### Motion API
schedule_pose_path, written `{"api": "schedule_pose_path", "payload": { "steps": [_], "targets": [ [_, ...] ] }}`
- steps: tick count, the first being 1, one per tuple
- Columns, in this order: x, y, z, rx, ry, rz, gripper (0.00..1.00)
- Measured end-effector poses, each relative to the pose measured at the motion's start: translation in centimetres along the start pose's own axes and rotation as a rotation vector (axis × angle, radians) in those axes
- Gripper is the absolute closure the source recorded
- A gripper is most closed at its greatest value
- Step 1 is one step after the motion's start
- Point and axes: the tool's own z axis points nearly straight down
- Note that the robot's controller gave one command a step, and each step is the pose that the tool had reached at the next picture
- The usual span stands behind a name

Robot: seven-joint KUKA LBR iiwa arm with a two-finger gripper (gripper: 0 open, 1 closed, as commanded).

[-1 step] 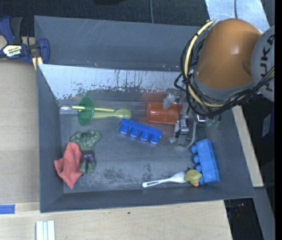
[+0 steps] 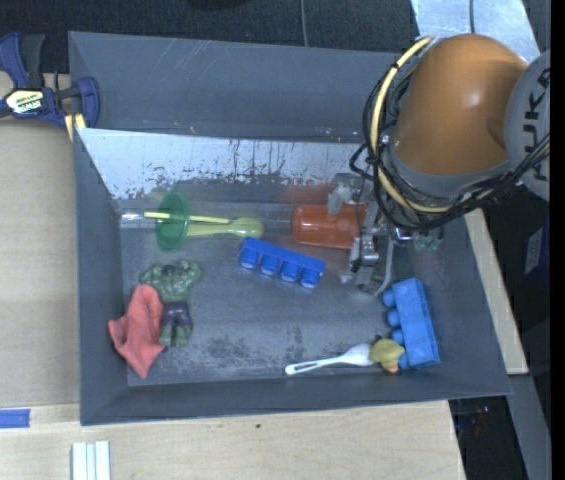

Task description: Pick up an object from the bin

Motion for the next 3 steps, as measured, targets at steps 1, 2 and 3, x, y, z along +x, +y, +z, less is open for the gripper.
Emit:
{"api": "schedule_pose_path", "payload": {
  "steps": [1,2,3],
  "targets": [
    [-1.1,-0.1,7.6,0.000,-0.006,0.003,0.00],
    [-5.1,-1.2,14.1,-0.003,-0.036,-0.102,0.00],
    [-3.5,-1.0,12.6,0.000,-0.020,-0.099,1.00]
  ]
}}
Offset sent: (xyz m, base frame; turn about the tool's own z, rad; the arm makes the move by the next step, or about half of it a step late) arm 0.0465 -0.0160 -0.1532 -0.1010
